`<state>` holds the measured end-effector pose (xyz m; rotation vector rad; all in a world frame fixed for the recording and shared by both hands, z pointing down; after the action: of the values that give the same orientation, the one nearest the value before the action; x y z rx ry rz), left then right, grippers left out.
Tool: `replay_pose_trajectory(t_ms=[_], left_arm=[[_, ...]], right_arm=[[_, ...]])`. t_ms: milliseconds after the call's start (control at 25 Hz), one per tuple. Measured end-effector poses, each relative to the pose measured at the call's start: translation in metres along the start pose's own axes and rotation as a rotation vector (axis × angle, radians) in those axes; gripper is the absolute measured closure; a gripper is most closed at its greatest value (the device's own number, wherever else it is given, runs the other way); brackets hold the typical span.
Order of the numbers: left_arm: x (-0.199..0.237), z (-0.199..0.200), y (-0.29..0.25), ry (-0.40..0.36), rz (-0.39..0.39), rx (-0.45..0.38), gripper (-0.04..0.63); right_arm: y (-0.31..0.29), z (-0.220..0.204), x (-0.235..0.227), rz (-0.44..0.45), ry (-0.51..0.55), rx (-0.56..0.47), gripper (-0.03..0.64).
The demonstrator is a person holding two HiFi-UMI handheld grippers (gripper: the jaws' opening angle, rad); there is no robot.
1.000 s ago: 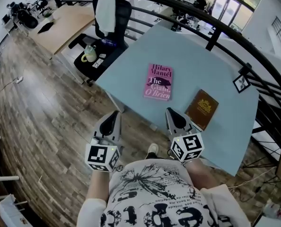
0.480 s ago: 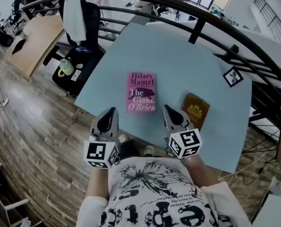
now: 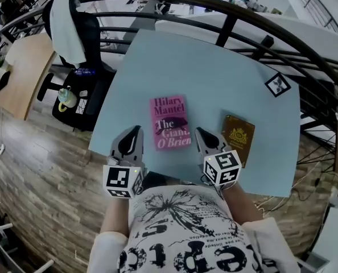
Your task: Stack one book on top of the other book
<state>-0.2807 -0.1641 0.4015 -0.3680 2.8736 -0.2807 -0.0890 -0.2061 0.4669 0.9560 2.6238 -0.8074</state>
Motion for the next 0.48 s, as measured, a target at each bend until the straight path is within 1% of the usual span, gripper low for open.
replay_pose_trajectory(t_ms=[160,280,320,360,400,480], left_arm=[[0.014,-0.014,-0.013,0.007,-0.024,-0.003,0.584],[0.017,-0.031,-0.025,0.036,-0.052,0.026,0.584],[0.017,-0.037,-0.029,0.041,-0.063,0.040,0.584],[0.016,-0.043,-0.033,0.043,-0.072,0.054,0.584],[0.016,-0.049,-0.036,0.043,-0.078,0.065,0.584],[0.018,-0.058,-0.041,0.048,-0.083,0.077,0.584]], right_arm=[[-0.033,-0.028,-0.006,-0.004,-0.015,0.126,0.621],[-0.061,-0.060,-0.023,-0.010,-0.055,0.244,0.621],[-0.070,-0.070,-0.029,-0.007,-0.077,0.285,0.585],[-0.078,-0.079,-0.035,-0.004,-0.099,0.321,0.483],[-0.085,-0.087,-0.041,-0.004,-0.117,0.349,0.451],[-0.099,-0.096,-0.051,-0.012,-0.149,0.379,0.433]])
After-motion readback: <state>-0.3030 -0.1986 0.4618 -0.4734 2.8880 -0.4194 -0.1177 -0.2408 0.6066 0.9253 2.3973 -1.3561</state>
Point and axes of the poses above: the fingertips, and each gripper's own axes: y backward along the fingers, x to its left, z out of its top, the point moved 2 cm from there along y, backward along the fingers, and after that the axes turned 15 degrees about -y, right-handed, at the moved point
